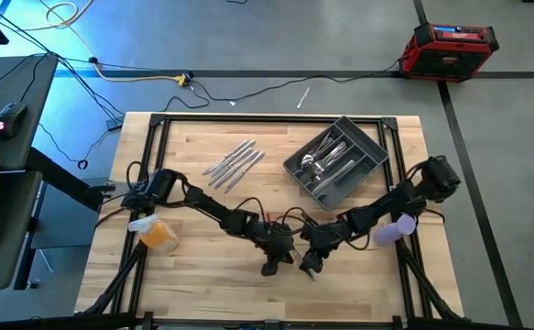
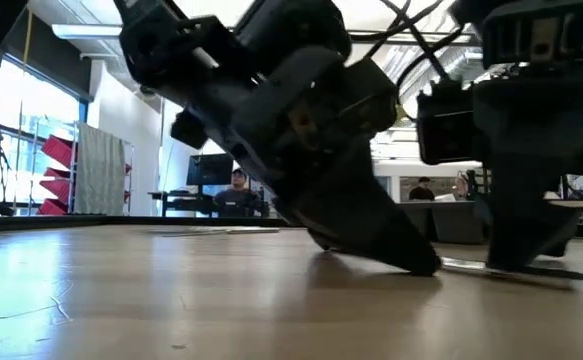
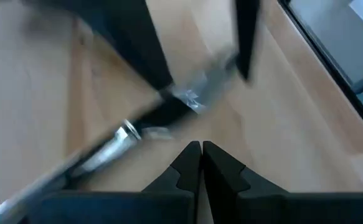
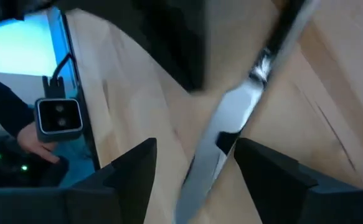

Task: Sort silverware
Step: Put the knife in the silverware tray

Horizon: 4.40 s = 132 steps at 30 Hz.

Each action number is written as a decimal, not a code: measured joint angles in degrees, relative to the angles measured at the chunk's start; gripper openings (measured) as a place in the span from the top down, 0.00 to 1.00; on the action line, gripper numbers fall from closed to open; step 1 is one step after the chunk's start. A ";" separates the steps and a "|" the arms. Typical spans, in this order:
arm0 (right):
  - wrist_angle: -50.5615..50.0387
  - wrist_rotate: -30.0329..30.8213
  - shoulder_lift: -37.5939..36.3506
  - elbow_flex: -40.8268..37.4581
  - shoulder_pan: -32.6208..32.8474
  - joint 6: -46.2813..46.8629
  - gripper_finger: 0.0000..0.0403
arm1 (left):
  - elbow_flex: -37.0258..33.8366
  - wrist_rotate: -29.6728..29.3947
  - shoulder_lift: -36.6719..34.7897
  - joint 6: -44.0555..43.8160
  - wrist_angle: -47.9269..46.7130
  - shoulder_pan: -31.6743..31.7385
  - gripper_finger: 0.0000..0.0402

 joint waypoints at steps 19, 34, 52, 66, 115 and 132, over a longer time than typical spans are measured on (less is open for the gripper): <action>-5.62 6.57 0.74 5.89 -1.18 -8.09 0.61 | -0.52 -1.22 -0.22 -0.72 2.35 1.13 1.00; -5.34 6.32 0.74 5.91 -1.02 -11.90 0.62 | -0.52 1.28 -0.24 -0.68 3.47 0.80 1.00; -5.18 3.57 0.54 5.52 -1.07 -6.49 0.48 | -0.50 3.35 -1.62 -3.08 4.04 0.36 0.91; -6.92 7.58 0.52 5.54 -1.08 -1.18 0.50 | -0.60 2.10 -3.19 -4.07 3.82 0.25 0.91; -15.94 8.56 0.63 9.59 -0.81 -15.68 1.00 | -0.37 -6.49 -14.67 15.07 -29.67 -1.43 0.67; -16.67 8.95 0.52 9.69 -0.72 -15.76 1.00 | -0.11 -8.55 -13.12 12.48 -33.52 -1.19 0.82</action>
